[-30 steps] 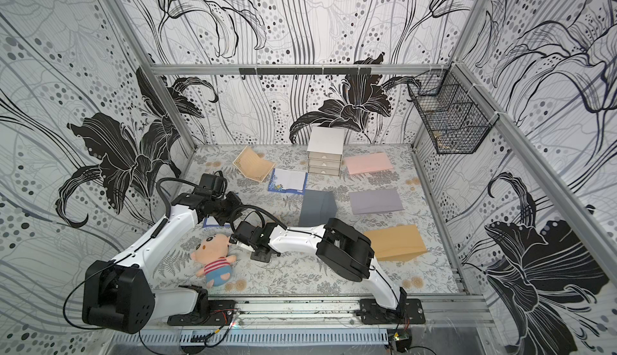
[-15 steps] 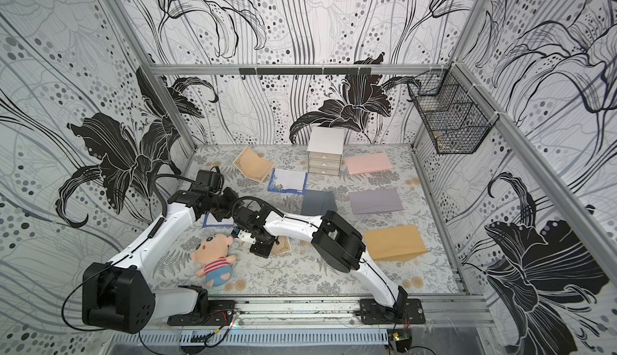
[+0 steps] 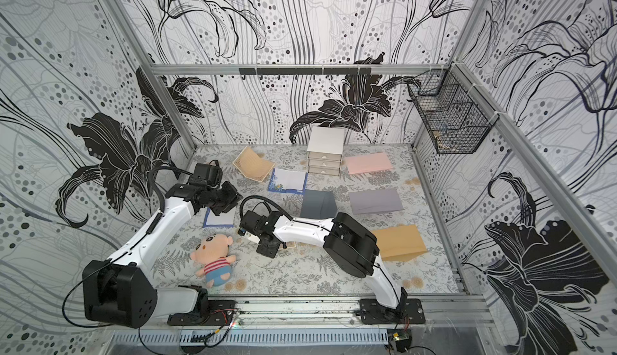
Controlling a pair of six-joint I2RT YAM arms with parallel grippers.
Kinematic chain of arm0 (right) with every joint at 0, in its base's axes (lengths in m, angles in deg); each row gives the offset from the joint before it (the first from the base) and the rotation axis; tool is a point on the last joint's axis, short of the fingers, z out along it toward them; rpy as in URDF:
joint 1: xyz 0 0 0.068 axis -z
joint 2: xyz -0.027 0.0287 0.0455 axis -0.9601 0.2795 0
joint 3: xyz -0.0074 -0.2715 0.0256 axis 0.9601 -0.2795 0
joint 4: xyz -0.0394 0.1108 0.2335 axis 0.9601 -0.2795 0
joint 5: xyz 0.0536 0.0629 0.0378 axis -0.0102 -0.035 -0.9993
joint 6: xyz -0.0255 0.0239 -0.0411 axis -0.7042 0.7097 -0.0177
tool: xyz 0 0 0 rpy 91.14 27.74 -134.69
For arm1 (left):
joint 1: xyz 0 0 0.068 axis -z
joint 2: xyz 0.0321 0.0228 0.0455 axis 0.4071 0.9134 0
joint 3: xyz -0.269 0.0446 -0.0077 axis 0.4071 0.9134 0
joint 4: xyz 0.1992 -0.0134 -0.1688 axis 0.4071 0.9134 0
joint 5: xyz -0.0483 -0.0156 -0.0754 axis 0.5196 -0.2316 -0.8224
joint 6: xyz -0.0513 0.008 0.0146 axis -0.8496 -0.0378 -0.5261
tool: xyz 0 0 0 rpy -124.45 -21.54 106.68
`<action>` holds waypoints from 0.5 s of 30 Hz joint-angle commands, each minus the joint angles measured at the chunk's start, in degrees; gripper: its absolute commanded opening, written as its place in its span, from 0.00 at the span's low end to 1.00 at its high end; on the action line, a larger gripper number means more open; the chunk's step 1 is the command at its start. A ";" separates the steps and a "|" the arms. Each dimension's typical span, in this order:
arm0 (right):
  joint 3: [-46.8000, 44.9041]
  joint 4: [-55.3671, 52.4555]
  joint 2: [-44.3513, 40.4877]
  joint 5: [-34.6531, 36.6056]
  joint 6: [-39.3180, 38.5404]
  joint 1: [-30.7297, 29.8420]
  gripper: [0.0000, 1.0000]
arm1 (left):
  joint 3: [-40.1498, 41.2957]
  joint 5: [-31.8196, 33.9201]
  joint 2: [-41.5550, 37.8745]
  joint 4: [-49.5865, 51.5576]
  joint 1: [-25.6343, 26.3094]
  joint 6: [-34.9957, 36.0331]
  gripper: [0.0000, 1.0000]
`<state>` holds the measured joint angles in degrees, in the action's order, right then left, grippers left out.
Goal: Take the letter paper out of the envelope
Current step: Place the letter paper at the center of the board.
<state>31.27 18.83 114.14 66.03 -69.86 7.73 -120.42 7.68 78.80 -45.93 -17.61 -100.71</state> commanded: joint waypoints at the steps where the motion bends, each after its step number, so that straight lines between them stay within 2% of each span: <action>1: -1.71 3.28 -4.64 2.54 1.25 -1.32 0.39 | -1.32 -0.61 1.05 -0.35 -0.45 1.72 0.33; 7: -4.54 4.74 -9.94 0.75 2.72 -1.55 0.55 | -1.37 -1.09 2.49 -1.49 -0.53 1.57 0.33; 10: -4.49 4.91 -9.78 -1.84 4.20 -0.16 0.54 | -1.29 -1.74 2.88 -2.29 -0.49 1.20 0.32; 15: -7.91 10.10 -15.64 -7.13 11.81 5.67 0.49 | 0.09 -3.99 2.61 -3.14 -0.44 0.37 0.32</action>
<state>24.91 26.07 103.43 62.29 -63.70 10.11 -120.51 5.60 81.27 -47.07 -17.70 -100.49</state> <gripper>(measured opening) 0.502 0.316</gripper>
